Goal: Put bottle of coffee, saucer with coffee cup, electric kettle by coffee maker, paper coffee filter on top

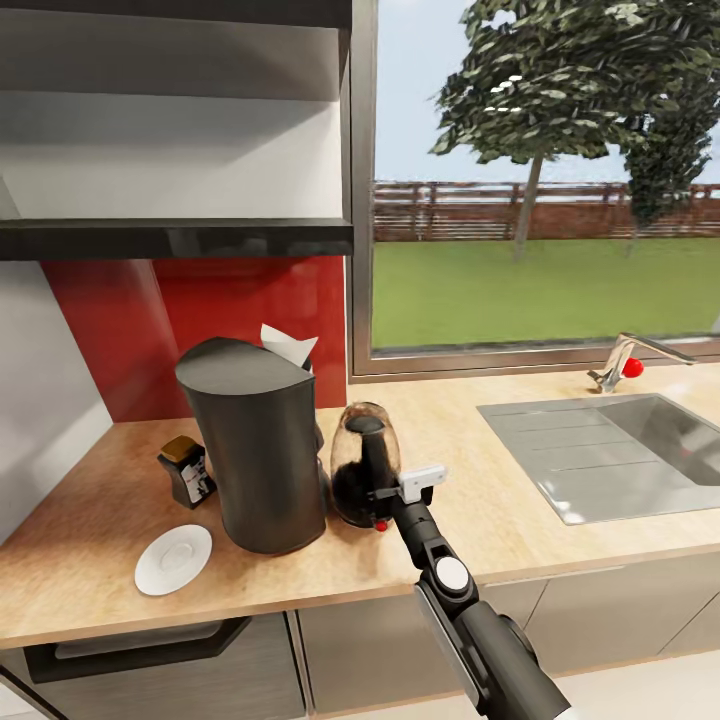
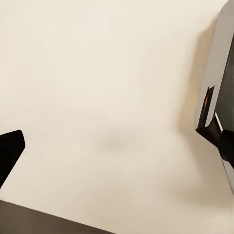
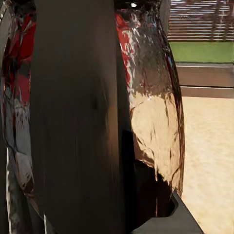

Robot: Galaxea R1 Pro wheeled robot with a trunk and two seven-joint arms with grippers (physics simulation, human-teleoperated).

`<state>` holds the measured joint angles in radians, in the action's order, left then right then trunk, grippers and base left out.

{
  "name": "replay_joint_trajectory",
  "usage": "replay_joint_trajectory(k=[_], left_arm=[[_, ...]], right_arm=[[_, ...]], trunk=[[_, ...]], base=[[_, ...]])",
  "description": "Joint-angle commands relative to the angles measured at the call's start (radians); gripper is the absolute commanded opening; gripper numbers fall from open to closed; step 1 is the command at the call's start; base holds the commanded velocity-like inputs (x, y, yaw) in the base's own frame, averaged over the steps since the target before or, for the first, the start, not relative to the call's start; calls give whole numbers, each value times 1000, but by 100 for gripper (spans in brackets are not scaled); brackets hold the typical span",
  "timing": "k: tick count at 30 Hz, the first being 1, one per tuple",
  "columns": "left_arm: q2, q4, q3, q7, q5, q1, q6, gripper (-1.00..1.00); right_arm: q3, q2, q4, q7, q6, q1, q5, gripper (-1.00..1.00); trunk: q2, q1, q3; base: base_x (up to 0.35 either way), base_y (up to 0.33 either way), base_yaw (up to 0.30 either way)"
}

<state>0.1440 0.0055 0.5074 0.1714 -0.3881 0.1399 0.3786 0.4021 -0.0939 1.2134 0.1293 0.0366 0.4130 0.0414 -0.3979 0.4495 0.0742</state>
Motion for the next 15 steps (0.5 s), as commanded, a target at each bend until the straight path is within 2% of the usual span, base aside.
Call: replay_joint_trajectory(k=[1,7,8,15], left_arm=[[0,1,5,5,-11,0,3,100],[0,1,5,5,-11,0,3,100],[-1,1,5,5,-11,0,3,100],[-1,1,5,6,-11,-1,3,100]], right_arm=[[3,0,0,6,3,1,3,-100],[3,0,1,6,3,1,3,-100],[3,0,1,6,3,1,3,100],[3,0,1,6,3,1,3,100]], trunk=[[-2,1,2],[-2,1,2],[-2,1,2],[-2,1,2]], base=[[0,0,0],[0,0,0],[0,0,0],[0,0,0]])
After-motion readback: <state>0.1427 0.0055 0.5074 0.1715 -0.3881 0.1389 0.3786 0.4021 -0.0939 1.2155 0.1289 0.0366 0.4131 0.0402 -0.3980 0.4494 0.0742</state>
